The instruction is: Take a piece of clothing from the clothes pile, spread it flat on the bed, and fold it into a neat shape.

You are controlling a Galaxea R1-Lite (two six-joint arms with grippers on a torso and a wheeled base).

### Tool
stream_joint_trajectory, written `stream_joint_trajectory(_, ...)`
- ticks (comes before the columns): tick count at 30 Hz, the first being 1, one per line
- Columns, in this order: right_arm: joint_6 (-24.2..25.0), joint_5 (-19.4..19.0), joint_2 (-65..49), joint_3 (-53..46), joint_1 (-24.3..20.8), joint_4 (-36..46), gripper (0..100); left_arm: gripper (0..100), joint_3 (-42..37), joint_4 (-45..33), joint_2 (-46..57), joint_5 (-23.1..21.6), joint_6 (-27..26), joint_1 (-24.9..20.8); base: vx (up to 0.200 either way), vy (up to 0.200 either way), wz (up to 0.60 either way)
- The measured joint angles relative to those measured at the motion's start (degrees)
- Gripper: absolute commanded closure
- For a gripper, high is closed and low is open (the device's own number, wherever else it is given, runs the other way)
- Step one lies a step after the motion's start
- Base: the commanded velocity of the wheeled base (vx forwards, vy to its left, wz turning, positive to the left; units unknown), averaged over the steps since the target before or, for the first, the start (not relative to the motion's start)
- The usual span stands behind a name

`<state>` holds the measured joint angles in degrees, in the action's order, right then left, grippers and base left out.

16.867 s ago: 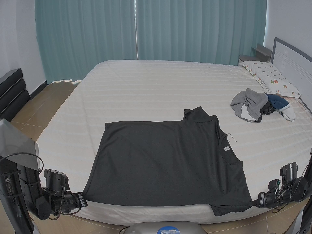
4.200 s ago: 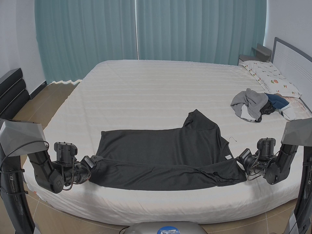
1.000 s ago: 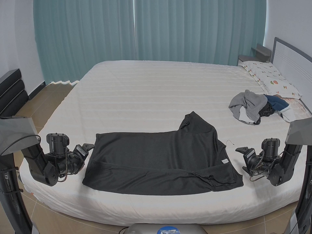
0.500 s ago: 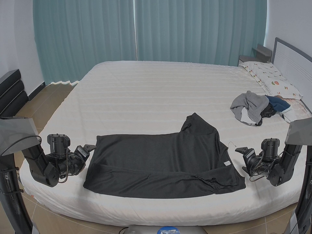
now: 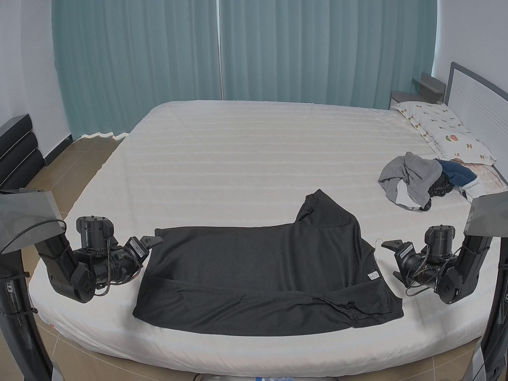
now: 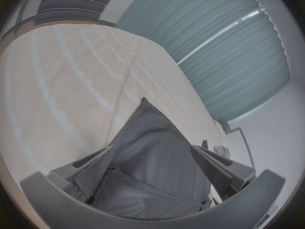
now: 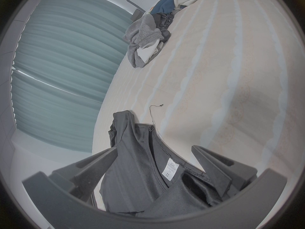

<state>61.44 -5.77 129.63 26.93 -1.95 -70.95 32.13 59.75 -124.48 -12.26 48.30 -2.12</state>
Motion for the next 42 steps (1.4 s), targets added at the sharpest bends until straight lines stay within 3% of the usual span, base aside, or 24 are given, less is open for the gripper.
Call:
stream_joint_trajectory(4,-0.05,0.00,-0.17,-0.23,-0.13,0.01,0,0,0.05,-1.58,0.50,-5.91,-5.77,1.18,0.000,0.000,0.00)
stream_joint_trajectory(18,-0.09,-0.02,-0.30,-0.80,-0.50,0.04,0,0,5.60,-14.64,-0.38,-16.91,-31.04,4.10,0.000,0.000,0.00)
stream_joint_trajectory(27,-0.07,-0.09,-0.22,-1.00,-0.89,0.04,0,0,9.37,-14.91,-4.29,-17.85,-33.35,3.63,0.000,0.000,0.00)
stream_joint_trajectory(42,-0.02,-0.11,-0.22,-1.08,-1.46,0.04,0,0,8.90,-14.70,-6.80,-17.29,-35.77,3.22,0.000,0.000,0.00)
